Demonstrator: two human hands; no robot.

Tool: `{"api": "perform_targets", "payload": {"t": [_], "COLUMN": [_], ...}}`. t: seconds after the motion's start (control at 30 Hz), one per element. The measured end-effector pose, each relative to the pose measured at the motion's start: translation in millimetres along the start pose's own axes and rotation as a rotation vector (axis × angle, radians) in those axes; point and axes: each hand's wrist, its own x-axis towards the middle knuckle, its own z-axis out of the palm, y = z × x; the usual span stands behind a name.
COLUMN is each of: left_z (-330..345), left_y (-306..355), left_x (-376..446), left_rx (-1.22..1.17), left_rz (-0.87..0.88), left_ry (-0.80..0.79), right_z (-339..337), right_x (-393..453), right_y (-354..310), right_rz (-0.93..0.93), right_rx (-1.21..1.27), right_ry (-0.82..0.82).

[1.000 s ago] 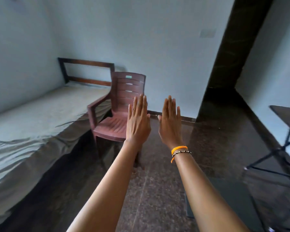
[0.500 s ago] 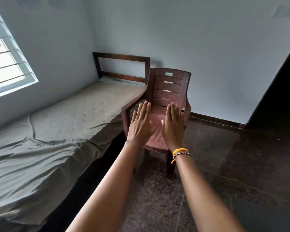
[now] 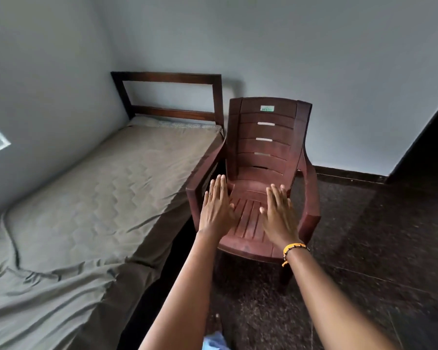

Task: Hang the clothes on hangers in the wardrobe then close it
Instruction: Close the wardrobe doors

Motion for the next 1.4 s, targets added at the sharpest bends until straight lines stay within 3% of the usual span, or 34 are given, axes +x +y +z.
{"api": "perform_targets", "payload": {"t": [0.1, 0.2, 0.33, 0.47, 0.53, 0.6, 0.77, 0.87, 1.0, 1.4], "left_z": [18.7, 36.5, 65.0, 100.1, 115.1, 129.2, 158.3, 166.7, 174.6, 220.5], "left_y": [-41.5, -73.5, -114.3, -150.9, -166.7, -185.0, -213.5, -216.3, -215.1, -197.7], "left_x": [53.9, 95.9, 139.6, 173.3, 184.7, 194.1, 221.7, 235.6, 266.1, 442.1], "left_rx": [0.0, -0.066, -0.355, -0.748, -0.792, -0.664, -0.377, -0.242, -0.331, -0.406], "left_rz": [-0.02, -0.04, -0.338, -0.805, -0.96, -1.004, -0.904, -0.896, -0.919, -0.793], "left_ry": [-0.132, -0.306, -0.479, -0.432, -0.345, -0.309, -0.298, -0.214, -0.137, -0.254], "right_z": [32.7, 63.3, 92.5, 198.8, 197.0, 154.1, 147.9, 147.5, 154.9, 176.0], "right_x": [37.2, 63.0, 88.2, 81.9, 85.8, 106.5, 120.2, 127.2, 156.1, 348.4], "right_y": [10.1, 22.9, 46.6, 163.7, 168.6, 137.9, 173.5, 178.1, 188.7, 286.4], "right_rz": [0.086, 0.262, 0.769, 1.215, 1.404, 1.485, 1.496, 1.492, 1.448, 1.388], "right_rx": [-0.036, 0.084, 0.47, 0.707, 0.822, 0.751, 0.483, 0.339, 0.282, 0.329], "right_ry": [-0.136, -0.212, -0.149, 0.075, 0.222, 0.278, 0.306, 0.293, 0.292, 0.207]}}
